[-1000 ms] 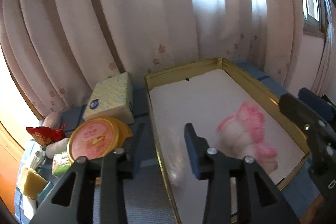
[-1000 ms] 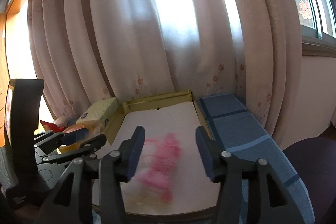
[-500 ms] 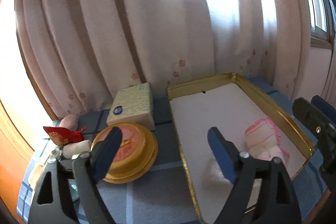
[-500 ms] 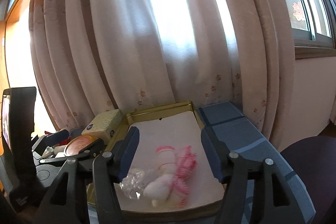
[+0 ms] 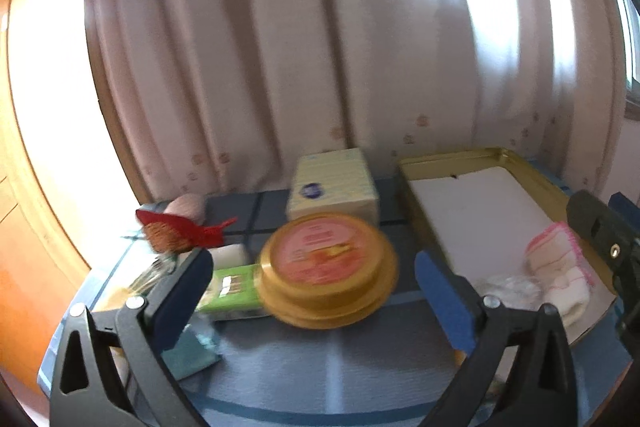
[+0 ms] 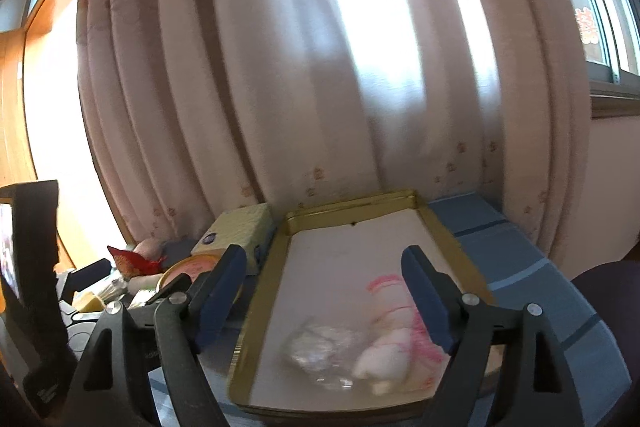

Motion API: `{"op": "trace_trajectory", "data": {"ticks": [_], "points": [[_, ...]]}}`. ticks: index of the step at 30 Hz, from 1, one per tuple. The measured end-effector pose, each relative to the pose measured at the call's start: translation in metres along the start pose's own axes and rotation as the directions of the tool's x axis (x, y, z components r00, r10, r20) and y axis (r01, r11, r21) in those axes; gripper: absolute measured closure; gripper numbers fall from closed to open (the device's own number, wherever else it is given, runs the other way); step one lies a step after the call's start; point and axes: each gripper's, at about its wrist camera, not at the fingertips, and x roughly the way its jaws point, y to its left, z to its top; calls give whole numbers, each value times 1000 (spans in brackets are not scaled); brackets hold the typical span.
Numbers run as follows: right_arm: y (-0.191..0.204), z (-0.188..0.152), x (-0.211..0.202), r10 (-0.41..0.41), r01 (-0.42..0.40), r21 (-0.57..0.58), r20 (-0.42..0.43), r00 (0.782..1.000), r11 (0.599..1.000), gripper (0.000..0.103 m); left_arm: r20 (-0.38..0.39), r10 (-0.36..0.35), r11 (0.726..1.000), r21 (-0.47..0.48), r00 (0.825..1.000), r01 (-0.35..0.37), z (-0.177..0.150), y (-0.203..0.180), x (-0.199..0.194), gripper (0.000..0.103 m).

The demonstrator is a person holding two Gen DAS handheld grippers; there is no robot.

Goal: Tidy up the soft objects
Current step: 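Lower the sock bundle into the gold tray with the right gripper while the left drops the bag there, then move both grippers back over the remaining items on the table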

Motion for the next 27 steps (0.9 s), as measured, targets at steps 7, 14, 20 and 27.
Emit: {"op": "trace_trajectory", "data": {"ticks": [7, 14, 20, 27], "points": [[42, -4, 14, 5, -7, -53, -47, 999, 999, 21, 12, 71, 994, -78, 997, -70, -16, 52, -2, 1], [82, -8, 25, 2, -10, -100, -85, 996, 995, 21, 16, 120, 987, -110, 993, -117, -32, 89, -9, 1], [108, -15, 32, 7, -22, -135, -108, 994, 991, 21, 8, 144, 982, -121, 990, -142, -45, 115, -15, 1], [141, -26, 39, 27, -52, -183, -138, 990, 982, 21, -11, 182, 974, -136, 983, -182, -60, 142, -21, 1]]}}
